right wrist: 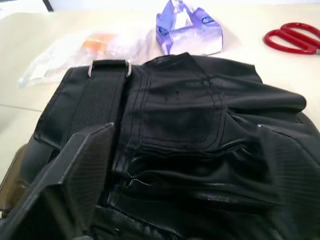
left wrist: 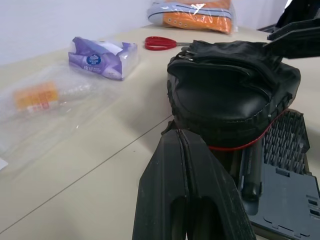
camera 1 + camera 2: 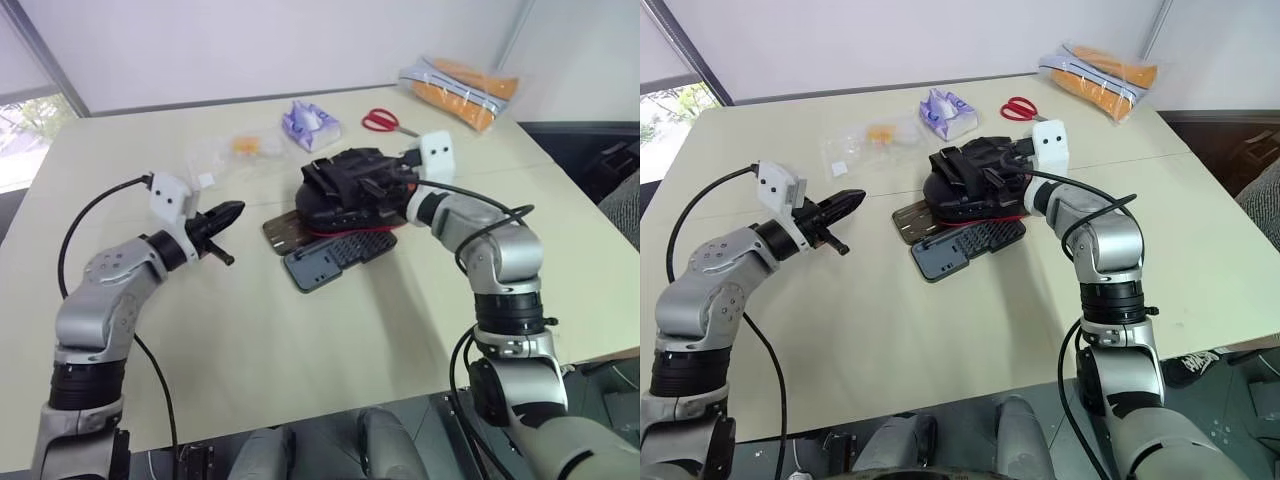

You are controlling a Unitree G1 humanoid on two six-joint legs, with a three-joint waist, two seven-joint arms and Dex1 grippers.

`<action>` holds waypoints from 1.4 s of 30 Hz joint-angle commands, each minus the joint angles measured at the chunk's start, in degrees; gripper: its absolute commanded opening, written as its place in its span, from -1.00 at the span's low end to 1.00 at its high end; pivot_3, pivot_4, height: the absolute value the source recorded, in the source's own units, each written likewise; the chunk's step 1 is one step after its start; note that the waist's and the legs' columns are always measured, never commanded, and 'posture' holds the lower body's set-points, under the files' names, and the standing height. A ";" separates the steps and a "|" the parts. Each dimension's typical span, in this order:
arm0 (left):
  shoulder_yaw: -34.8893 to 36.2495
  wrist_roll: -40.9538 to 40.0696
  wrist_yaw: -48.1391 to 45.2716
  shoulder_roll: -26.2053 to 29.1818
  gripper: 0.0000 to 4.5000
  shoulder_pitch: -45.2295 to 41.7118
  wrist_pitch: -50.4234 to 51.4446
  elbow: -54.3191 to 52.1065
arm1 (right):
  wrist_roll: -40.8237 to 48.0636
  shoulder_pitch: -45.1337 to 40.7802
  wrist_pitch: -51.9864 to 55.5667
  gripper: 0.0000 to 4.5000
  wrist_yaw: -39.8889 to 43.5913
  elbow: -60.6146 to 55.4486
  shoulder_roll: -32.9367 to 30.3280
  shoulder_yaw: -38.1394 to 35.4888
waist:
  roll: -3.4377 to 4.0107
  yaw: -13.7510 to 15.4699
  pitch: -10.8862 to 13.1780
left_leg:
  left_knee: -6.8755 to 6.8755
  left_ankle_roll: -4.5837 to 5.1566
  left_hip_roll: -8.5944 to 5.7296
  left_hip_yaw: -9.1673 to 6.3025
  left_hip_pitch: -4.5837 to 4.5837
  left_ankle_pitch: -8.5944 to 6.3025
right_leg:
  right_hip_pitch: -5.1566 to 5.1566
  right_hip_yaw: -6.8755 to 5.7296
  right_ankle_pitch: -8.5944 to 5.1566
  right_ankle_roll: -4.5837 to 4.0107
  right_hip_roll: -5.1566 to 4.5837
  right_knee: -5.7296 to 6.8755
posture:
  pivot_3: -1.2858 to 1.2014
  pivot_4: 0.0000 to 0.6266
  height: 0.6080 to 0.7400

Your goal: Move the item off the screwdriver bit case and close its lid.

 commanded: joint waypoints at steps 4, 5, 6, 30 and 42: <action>1.13 -0.35 0.52 0.16 -1.00 0.26 -0.66 -2.60 | -1.20 -2.63 -2.91 0.98 0.85 5.41 -0.82 0.15 | 0.00 0.06 0.00 | 0.00 0.00 0.00 0.01 0.00 0.00 | 0.00 0.00 0.00 0.00 0.00 0.01 | 0.03 -0.52 1.00; 1.14 -0.37 0.59 0.11 -1.00 0.31 -0.69 -2.68 | -1.37 -2.80 -3.10 0.98 0.62 7.15 -0.71 -0.07 | 0.00 0.05 0.00 | 0.01 0.00 0.00 0.00 0.00 0.00 | 0.01 0.00 0.00 0.00 0.00 0.01 | 0.03 -0.52 1.00; 1.18 -0.40 0.63 0.08 -1.00 0.39 -0.71 -2.78 | -1.56 -3.06 -3.34 0.98 0.36 9.02 -0.60 -0.34 | 0.00 0.03 0.00 | 0.01 0.00 -0.01 0.01 0.00 0.00 | 0.01 0.00 0.00 0.00 0.00 0.01 | 0.03 -0.52 1.00; 1.63 -0.57 2.66 -0.43 -1.00 1.24 -0.85 -4.09 | -3.44 -2.12 -3.80 -0.98 3.47 16.66 -1.11 1.82 | -0.01 0.01 -0.10 | 0.08 -0.01 0.01 -0.01 0.17 0.01 | 0.22 0.00 0.00 0.00 0.01 0.04 | 0.03 -0.52 1.00; 1.48 -0.41 2.71 -0.72 -1.00 0.97 -1.13 -3.82 | -6.16 -3.48 -12.29 -0.98 -6.98 7.20 -1.93 -5.01 | 0.01 0.21 -0.09 | 0.09 -0.02 -0.01 -0.01 -0.01 0.02 | 0.03 0.00 0.00 0.00 -0.01 0.06 | 0.03 -0.52 1.00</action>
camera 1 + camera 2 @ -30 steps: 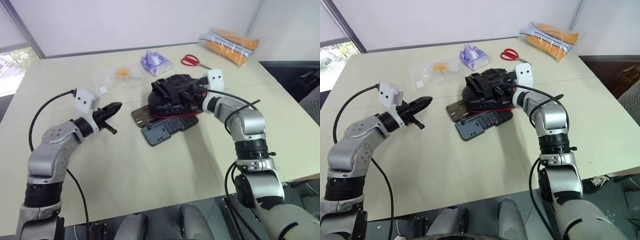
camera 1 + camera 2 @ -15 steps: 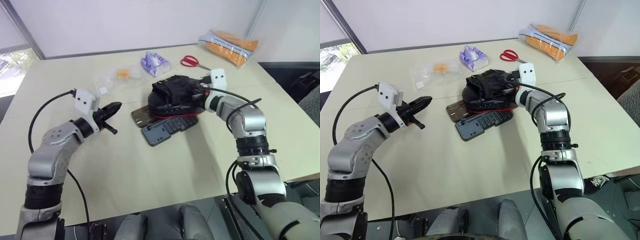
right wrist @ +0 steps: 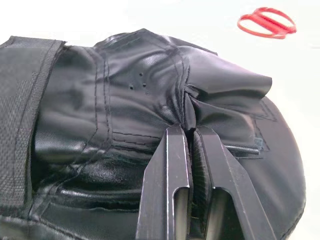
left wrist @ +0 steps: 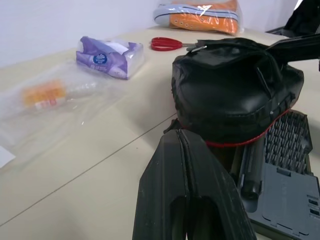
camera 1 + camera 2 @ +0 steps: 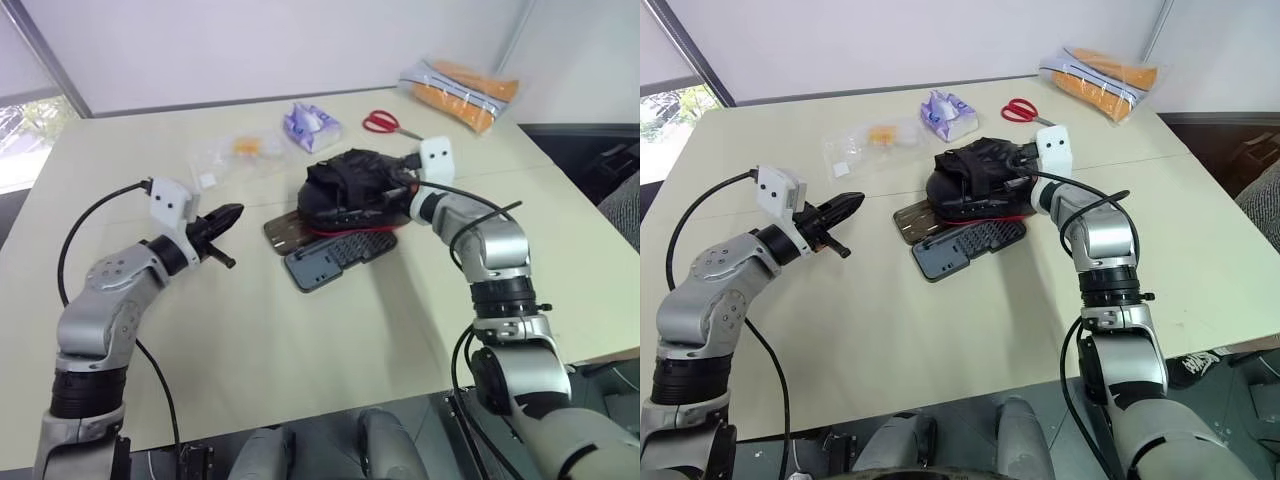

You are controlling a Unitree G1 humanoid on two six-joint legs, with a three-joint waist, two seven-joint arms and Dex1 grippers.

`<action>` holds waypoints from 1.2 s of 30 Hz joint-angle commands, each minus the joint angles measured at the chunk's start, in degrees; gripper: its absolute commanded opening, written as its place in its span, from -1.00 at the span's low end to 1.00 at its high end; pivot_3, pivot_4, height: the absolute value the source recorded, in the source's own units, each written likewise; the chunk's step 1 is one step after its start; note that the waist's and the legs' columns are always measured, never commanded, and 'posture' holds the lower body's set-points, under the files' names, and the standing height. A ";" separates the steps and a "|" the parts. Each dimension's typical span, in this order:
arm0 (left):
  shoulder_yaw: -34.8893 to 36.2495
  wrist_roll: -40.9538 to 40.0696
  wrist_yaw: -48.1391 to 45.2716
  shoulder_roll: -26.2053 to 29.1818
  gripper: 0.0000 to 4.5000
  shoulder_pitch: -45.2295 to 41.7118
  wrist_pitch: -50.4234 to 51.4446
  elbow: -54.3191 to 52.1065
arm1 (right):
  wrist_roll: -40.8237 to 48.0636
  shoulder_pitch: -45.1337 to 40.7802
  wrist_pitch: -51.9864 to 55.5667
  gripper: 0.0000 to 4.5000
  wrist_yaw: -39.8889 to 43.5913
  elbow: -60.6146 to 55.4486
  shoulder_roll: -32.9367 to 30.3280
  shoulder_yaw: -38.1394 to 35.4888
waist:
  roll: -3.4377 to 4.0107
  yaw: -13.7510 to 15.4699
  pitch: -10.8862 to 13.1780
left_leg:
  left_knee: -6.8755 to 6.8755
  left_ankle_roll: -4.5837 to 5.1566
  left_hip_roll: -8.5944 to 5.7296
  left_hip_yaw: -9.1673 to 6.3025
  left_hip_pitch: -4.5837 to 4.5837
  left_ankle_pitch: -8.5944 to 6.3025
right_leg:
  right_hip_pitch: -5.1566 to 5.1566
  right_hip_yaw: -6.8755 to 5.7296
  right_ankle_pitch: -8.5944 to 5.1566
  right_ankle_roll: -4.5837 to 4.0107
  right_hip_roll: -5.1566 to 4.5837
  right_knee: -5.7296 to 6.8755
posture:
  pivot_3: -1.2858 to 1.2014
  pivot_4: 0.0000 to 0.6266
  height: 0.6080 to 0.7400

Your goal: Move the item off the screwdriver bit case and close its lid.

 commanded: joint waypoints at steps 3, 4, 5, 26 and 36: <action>1.23 -0.35 0.24 -0.05 -1.00 -0.38 -1.05 -1.95 | -1.51 -0.49 -4.20 -0.98 -7.10 -9.44 -2.11 -6.40 | 0.00 -0.10 0.00 | -0.04 0.00 -0.01 0.01 -0.02 0.00 | -0.06 0.00 0.00 0.00 -0.01 0.00 | 0.03 -0.52 1.00; 1.15 -0.32 0.18 -0.07 -1.00 -0.43 -1.07 -1.84 | -1.96 -0.28 -4.97 -0.98 -8.07 -10.70 -2.68 -7.17 | 0.00 -0.14 0.00 | -0.06 0.00 0.00 0.01 -0.02 0.00 | -0.07 0.00 0.00 0.00 -0.01 0.00 | 0.03 -0.52 1.00; 1.05 -0.32 0.07 -0.12 -1.00 -0.51 -1.08 -1.68 | -3.02 0.03 -5.85 -0.98 -9.26 -11.65 -3.68 -7.77 | 0.00 -0.14 0.00 | -0.07 0.00 0.00 0.02 -0.02 0.00 | -0.08 0.00 0.00 0.00 -0.01 0.00 | 0.03 -0.52 1.00; -0.61 0.95 -1.21 -1.28 -1.00 -2.38 -1.59 0.05 | -7.08 5.84 -22.64 -0.98 -34.69 13.44 -9.21 -24.72 | 0.04 -0.37 0.01 | -0.08 0.01 0.03 0.48 0.03 0.00 | -0.06 0.09 0.00 0.00 0.00 0.03 | 0.03 -0.52 1.00; -0.45 1.32 -1.65 -1.16 -1.00 -2.48 -1.23 0.02 | -1.33 8.62 -15.50 0.18 -38.92 9.91 -5.66 -29.15 | 0.01 -0.17 -0.01 | -0.02 0.01 0.03 0.40 0.10 0.00 | 0.11 0.08 0.00 0.00 0.02 0.00 | 0.03 -0.52 1.00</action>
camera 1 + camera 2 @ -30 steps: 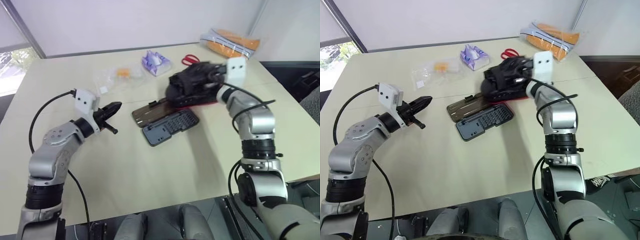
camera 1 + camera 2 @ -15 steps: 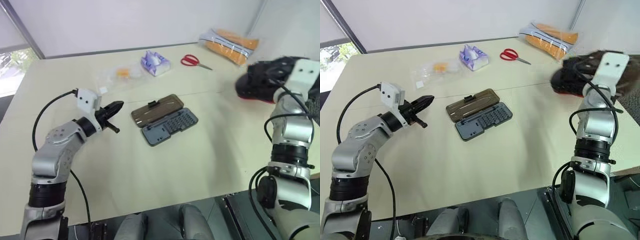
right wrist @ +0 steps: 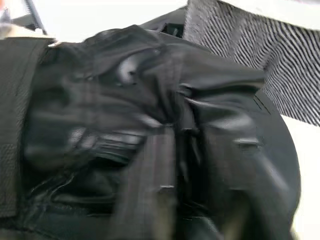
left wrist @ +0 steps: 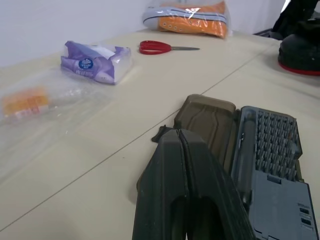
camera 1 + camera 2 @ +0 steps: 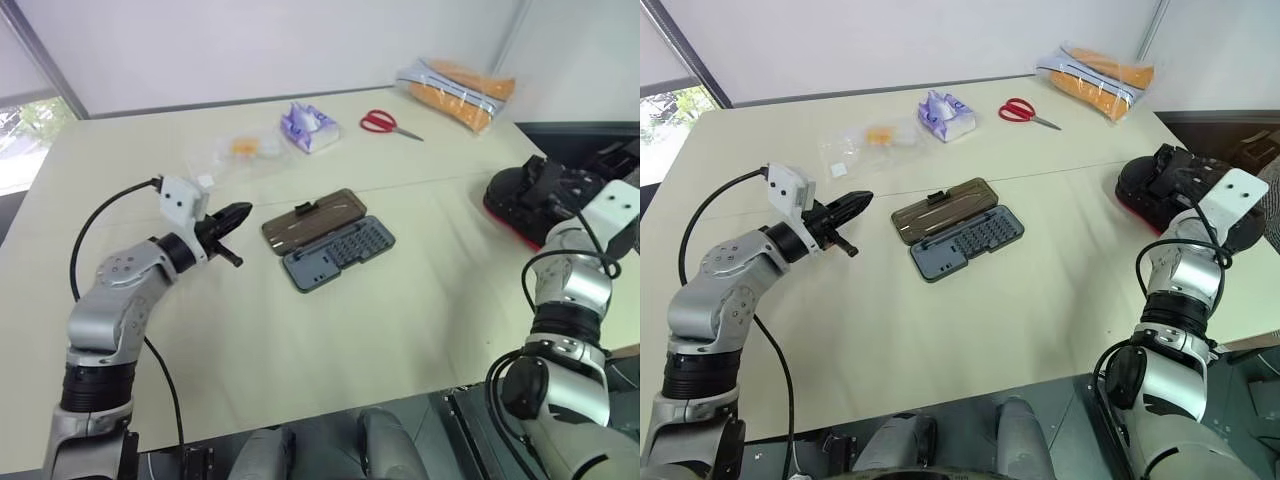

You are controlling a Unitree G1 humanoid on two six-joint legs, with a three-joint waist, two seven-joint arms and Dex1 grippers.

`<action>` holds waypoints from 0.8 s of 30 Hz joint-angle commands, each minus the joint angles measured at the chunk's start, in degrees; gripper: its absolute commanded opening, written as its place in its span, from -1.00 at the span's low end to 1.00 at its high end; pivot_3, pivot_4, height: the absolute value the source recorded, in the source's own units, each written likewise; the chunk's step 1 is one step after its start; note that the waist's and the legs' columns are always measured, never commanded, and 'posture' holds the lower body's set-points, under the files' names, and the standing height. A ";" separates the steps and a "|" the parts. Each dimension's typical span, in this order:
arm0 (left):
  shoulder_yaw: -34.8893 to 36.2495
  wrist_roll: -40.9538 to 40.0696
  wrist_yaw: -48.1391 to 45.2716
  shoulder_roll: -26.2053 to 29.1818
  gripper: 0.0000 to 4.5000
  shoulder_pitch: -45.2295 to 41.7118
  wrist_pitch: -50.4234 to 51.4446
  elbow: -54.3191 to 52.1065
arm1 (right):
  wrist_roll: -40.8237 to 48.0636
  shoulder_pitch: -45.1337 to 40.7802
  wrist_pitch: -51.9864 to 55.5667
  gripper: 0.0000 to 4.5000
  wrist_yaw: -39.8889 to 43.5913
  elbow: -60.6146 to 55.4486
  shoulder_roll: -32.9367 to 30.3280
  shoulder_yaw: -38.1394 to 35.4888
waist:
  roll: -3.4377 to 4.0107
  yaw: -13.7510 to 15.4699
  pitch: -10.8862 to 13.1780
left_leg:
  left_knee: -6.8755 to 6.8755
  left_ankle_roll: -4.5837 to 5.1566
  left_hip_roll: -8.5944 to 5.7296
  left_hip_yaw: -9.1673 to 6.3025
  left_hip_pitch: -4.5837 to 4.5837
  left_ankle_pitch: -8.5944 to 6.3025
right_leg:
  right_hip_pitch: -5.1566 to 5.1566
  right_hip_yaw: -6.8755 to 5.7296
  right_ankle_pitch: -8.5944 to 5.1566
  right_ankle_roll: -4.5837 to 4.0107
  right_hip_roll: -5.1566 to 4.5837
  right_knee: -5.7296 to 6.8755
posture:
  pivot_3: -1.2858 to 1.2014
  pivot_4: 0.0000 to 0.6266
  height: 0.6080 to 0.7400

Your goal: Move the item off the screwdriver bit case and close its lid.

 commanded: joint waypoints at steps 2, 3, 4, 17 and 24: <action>0.74 -0.09 -0.10 0.47 -1.00 -0.94 -0.94 -0.76 | 0.66 2.01 1.88 0.66 -0.86 -4.96 0.79 0.30 | 0.00 -0.05 0.00 | 0.00 0.00 0.00 0.00 0.01 0.00 | 0.01 0.01 0.00 0.00 0.00 0.00 | 0.03 -0.52 1.00; 0.71 -0.08 -0.11 0.45 -1.00 -0.97 -0.93 -0.72 | 0.72 2.40 2.03 0.87 -1.05 -6.02 1.04 0.33 | 0.01 -0.18 0.00 | 0.00 0.00 0.00 0.00 0.01 0.00 | 0.01 0.01 0.00 0.00 0.00 0.01 | 0.03 -0.52 1.00; 0.66 -0.08 -0.10 0.40 -1.00 -1.00 -0.91 -0.69 | 0.55 2.99 1.94 0.95 -1.29 -7.57 1.32 0.51 | 0.01 -0.26 -0.01 | 0.00 0.00 0.01 0.01 0.02 0.00 | 0.00 0.01 0.00 0.00 0.01 0.02 | 0.03 -0.52 1.00; 0.37 -0.35 0.05 -0.48 -1.00 -0.34 -0.69 -1.03 | -4.67 5.84 8.34 0.95 10.02 -37.78 -0.55 17.98 | 0.06 -0.02 0.00 | 0.00 0.00 -0.02 -0.09 0.01 0.00 | -0.23 0.07 0.00 0.00 -0.01 0.49 | 0.03 -0.52 1.00; -0.10 0.00 0.16 -1.12 -1.00 -0.68 -0.89 -0.48 | 1.39 -3.10 11.54 0.95 30.84 -30.84 -2.72 27.14 | 0.05 -0.08 0.00 | 0.00 0.00 -0.01 -0.08 0.01 0.00 | -0.23 0.06 0.00 0.00 -0.01 0.48 | 0.03 -0.52 1.00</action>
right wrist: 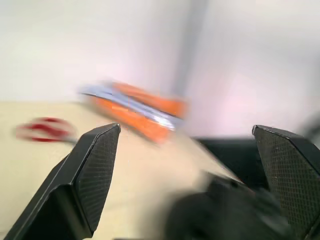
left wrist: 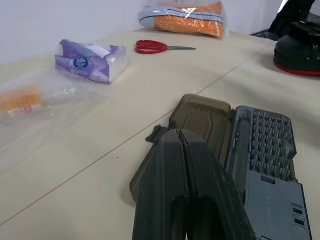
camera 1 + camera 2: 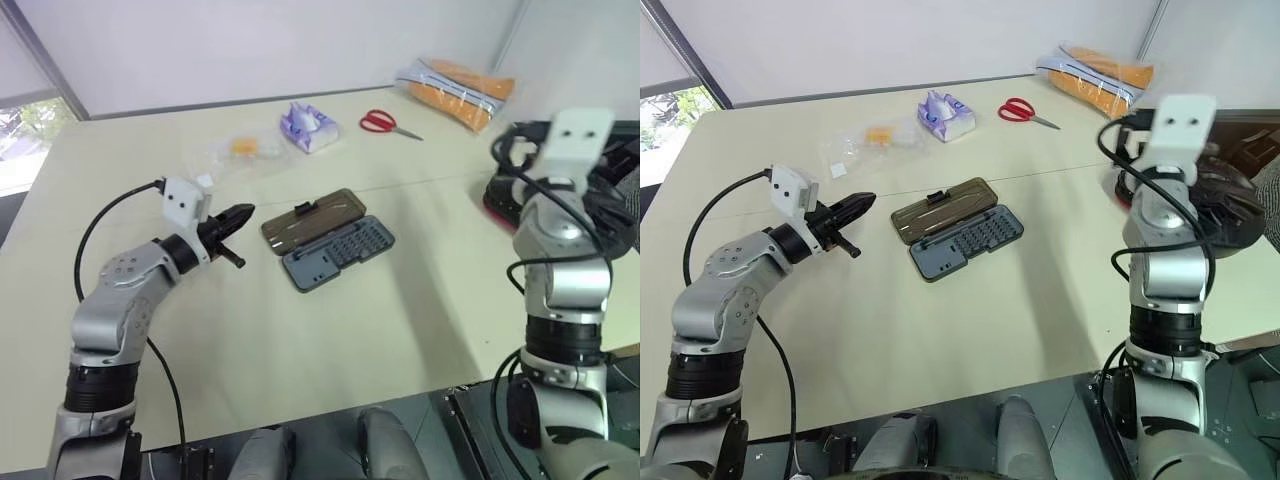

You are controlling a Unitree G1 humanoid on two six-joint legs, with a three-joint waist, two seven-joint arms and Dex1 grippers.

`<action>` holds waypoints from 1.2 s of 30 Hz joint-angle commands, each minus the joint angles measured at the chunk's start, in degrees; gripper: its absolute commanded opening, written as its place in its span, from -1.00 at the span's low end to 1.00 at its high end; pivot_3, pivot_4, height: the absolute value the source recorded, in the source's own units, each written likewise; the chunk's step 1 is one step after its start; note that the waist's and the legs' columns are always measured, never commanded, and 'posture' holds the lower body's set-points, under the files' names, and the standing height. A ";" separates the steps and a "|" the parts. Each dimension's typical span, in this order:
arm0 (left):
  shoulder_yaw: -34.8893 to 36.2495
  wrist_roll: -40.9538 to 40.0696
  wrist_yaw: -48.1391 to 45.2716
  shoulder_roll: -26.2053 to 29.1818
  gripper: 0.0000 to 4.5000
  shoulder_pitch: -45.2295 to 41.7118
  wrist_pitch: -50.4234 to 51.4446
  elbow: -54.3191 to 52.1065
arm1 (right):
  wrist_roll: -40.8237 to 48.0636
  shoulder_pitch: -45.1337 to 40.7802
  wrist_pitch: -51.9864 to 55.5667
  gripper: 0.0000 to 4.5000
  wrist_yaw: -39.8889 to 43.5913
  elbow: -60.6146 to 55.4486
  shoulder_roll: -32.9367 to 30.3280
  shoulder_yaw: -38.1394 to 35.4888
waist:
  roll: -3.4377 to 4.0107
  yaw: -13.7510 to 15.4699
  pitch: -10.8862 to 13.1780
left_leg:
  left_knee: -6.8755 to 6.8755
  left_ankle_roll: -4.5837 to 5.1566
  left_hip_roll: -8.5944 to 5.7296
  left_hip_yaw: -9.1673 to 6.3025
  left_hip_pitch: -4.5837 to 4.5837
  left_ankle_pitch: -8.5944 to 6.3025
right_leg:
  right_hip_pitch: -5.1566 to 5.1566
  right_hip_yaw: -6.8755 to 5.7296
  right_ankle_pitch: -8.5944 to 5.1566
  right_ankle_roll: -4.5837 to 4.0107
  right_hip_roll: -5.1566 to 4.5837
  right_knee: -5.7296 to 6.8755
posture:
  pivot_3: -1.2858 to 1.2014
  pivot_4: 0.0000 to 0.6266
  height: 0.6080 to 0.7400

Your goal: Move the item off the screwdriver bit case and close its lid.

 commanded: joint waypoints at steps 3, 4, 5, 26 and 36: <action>-0.04 0.25 0.16 -0.17 -1.00 -0.94 -1.24 -0.21 | 2.31 -7.25 1.23 0.95 15.08 9.59 -1.40 6.31 | -0.01 0.16 0.00 | 0.00 0.00 -0.01 -0.03 -0.02 0.00 | 0.01 -0.02 0.00 0.00 0.00 -0.01 | 0.03 -0.52 1.00; -0.05 0.29 0.17 -0.18 -1.00 -0.99 -1.34 -0.12 | 2.49 -8.82 1.07 0.95 18.14 12.18 -1.25 7.88 | -0.01 0.16 0.00 | 0.02 0.00 -0.01 -0.04 -0.02 0.00 | 0.01 -0.03 0.00 0.00 0.00 -0.01 | 0.03 -0.52 1.00; -0.05 0.33 0.20 -0.20 -1.00 -1.03 -1.41 -0.05 | 2.22 -10.20 0.37 0.95 19.91 14.52 -0.93 8.89 | -0.01 0.15 0.00 | 0.02 0.00 -0.02 -0.04 -0.03 0.00 | 0.01 -0.03 0.00 0.00 -0.01 -0.01 | 0.03 -0.52 1.00; 1.25 0.09 2.72 -0.18 -1.00 1.58 -1.06 -3.70 | -7.61 -30.28 -5.35 0.95 29.05 58.47 9.40 17.78 | 0.00 -0.20 0.01 | 0.01 -0.03 -0.01 -0.19 -0.07 0.01 | -0.09 -0.08 0.00 0.00 -0.02 0.01 | 0.03 -0.52 1.00; 1.00 -0.22 4.14 -0.50 -1.00 1.72 -0.72 -4.57 | -10.28 -34.02 -9.76 0.85 23.62 71.74 12.60 16.06 | 0.00 -1.37 0.01 | -0.02 -0.06 -0.01 -0.27 -0.08 0.03 | -0.10 -0.11 0.00 0.00 -0.02 0.06 | 0.03 -0.52 1.00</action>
